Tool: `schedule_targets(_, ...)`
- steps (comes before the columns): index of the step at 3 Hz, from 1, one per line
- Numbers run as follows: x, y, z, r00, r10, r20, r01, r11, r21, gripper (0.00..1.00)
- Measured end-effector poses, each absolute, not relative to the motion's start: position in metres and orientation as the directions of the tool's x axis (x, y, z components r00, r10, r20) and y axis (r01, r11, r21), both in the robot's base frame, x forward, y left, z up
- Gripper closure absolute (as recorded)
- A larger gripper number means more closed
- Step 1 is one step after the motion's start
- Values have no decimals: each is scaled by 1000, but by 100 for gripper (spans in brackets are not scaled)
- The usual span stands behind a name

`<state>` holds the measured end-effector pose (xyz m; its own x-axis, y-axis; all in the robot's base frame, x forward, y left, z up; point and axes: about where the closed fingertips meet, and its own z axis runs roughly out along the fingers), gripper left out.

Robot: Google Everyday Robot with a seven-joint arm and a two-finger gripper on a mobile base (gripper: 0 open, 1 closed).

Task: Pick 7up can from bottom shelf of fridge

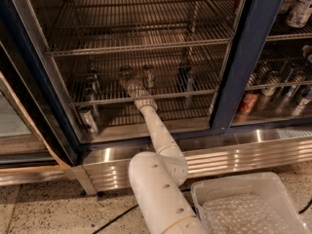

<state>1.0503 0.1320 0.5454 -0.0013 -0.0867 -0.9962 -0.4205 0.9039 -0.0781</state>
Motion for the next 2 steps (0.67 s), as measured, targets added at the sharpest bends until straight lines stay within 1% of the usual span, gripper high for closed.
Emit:
schedule_targets(1, 1050, 132, 545, -1, -87, -996, -421, 904, -78, 90)
schedule_targets(2, 1050, 132, 545, -1, -87, -996, -421, 904, -78, 100)
